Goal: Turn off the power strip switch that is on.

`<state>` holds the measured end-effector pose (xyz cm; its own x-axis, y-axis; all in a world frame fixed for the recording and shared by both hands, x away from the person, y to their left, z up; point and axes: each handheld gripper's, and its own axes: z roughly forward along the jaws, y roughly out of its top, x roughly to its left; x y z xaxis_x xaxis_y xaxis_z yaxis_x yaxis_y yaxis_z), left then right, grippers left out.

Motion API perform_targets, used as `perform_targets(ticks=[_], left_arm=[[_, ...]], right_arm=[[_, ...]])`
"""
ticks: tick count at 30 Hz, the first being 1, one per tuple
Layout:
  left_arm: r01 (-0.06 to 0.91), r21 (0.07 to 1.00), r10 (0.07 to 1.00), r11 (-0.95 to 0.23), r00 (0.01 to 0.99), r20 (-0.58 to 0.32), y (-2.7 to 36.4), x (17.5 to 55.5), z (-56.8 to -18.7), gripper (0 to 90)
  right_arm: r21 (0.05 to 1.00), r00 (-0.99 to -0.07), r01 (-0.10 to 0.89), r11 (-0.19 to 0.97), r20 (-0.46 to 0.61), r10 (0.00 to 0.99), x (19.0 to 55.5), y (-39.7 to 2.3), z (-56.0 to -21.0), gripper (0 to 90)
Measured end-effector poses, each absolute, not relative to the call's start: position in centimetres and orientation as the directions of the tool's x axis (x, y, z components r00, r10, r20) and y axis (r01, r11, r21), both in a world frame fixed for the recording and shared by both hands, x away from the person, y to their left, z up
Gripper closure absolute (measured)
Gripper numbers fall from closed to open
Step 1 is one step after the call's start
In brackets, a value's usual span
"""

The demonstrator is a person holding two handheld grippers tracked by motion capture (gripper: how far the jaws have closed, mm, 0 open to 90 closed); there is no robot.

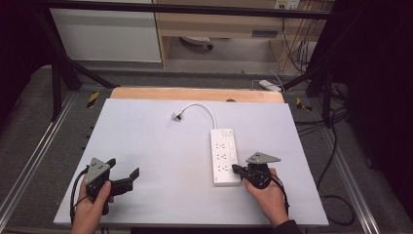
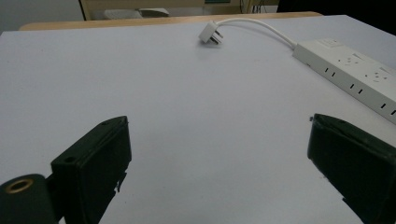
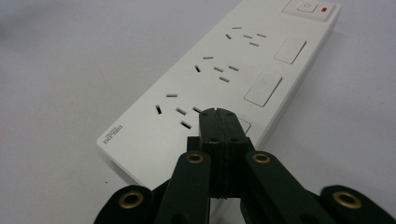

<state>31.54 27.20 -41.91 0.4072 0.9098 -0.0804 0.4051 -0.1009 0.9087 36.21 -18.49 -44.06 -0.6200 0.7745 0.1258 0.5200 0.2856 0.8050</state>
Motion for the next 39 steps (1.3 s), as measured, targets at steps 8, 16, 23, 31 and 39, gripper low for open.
perform_targets(ticks=[8,16,23,31,39], left_arm=[[0.403,0.909,0.911,-0.103,0.406,-0.077,27.3,31.59,-41.87,6.1],[0.404,0.908,0.91,-0.108,0.409,-0.073,27.32,31.61,-41.88,6.0],[0.403,0.909,0.91,-0.106,0.408,-0.075,27.45,31.57,-41.88,5.9],[0.403,0.908,0.909,-0.111,0.41,-0.071,27.42,31.55,-41.86,5.9],[0.402,0.908,0.909,-0.116,0.412,-0.067,27.43,31.54,-41.85,5.9]], right_arm=[[0.809,-0.619,0.518,0.277,0.131,0.774,36.14,-18.63,-44.17,90.0],[0.81,-0.62,0.518,0.274,0.135,0.772,36.0,-18.68,-44.18,90.0],[0.811,-0.624,0.514,0.279,0.13,0.77,35.96,-18.68,-44.18,90.0],[0.811,-0.63,0.511,0.283,0.13,0.766,35.92,-18.62,-44.18,90.0],[0.802,-0.64,0.515,0.303,0.125,0.758,35.79,-18.46,-44.33,90.0]])
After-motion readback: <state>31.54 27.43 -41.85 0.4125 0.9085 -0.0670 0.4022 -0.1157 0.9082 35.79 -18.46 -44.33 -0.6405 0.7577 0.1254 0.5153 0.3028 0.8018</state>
